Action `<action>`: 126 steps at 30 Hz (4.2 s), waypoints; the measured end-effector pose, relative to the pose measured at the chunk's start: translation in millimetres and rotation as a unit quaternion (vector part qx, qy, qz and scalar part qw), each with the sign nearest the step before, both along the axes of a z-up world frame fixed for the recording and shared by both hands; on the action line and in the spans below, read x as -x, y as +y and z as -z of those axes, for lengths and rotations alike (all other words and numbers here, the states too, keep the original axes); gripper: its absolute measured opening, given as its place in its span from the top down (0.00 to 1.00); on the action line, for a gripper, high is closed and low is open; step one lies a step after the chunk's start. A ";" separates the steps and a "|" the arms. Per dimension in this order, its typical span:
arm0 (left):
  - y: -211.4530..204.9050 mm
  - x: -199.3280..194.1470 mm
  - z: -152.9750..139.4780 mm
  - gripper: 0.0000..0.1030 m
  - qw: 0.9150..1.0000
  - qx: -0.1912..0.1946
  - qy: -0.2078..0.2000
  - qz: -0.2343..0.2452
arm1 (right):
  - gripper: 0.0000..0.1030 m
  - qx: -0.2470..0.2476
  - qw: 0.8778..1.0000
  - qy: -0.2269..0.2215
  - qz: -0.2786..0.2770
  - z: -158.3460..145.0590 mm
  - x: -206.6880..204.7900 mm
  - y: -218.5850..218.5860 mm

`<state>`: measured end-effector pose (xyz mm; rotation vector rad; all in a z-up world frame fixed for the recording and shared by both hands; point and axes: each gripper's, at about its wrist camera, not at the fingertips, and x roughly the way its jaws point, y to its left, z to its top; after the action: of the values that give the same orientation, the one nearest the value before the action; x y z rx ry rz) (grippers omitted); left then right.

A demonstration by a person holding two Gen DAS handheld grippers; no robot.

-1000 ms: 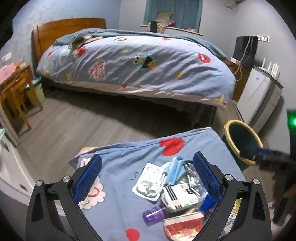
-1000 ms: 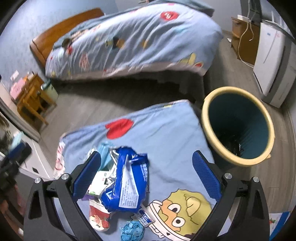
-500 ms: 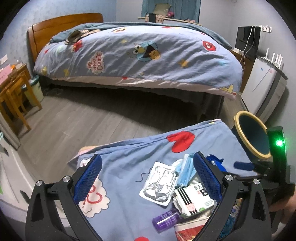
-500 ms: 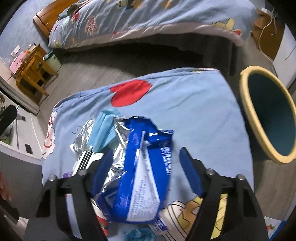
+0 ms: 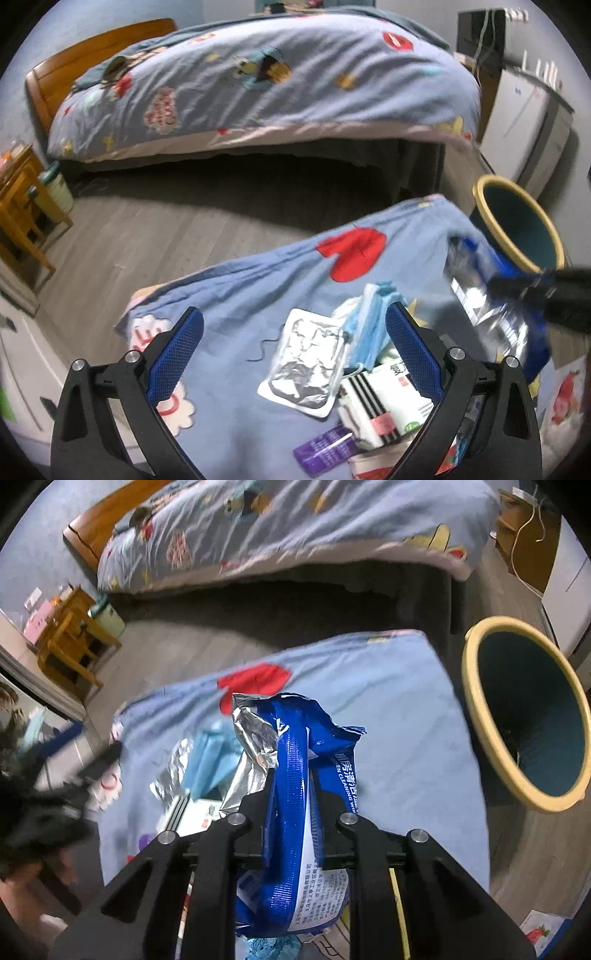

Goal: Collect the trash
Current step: 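Grasp the blue snack bag with the right tool while the left tool grasps a blue mask, then carry both items over the bin and open both tools to drop them, then move both tools back over the remaining trash on the cushion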

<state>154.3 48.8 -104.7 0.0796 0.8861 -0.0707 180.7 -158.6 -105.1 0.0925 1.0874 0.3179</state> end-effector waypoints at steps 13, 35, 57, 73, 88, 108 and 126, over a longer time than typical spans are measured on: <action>-41.5 -27.1 56.1 0.12 0.998 -0.002 0.064 0.026 | 0.85 -0.031 0.999 -0.035 0.014 -33.7 -13.0 -26.0; -38.5 -24.5 -20.1 0.90 0.998 0.051 -0.033 0.029 | 0.85 -0.055 0.992 -0.105 0.043 -89.6 -15.8 -60.7; -141.6 -21.6 -73.2 0.90 0.988 0.067 -0.083 0.114 | 0.85 -0.008 0.969 -0.173 0.175 -132.9 -14.0 -241.7; -269.9 -29.5 -25.7 0.90 0.982 0.050 -0.002 0.182 | 0.85 -0.031 0.972 -0.063 0.225 -49.5 -42.2 -293.6; -315.0 -92.1 -27.8 0.90 0.982 0.058 -0.012 0.177 | 0.84 -0.044 0.970 -0.069 0.230 -31.1 -55.6 -303.3; -277.3 -83.6 -38.9 0.10 0.987 0.073 -0.037 0.139 | 0.06 -0.052 0.960 -0.104 0.256 -51.7 -56.3 -299.9; -101.3 32.3 -108.3 0.07 0.993 0.029 -0.091 0.071 | 0.06 -0.078 0.964 -0.101 0.234 -91.5 -13.6 -230.9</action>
<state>122.0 -52.5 3.6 0.0925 0.6944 -0.2189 194.3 -389.5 -13.6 0.4407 0.8065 -0.0154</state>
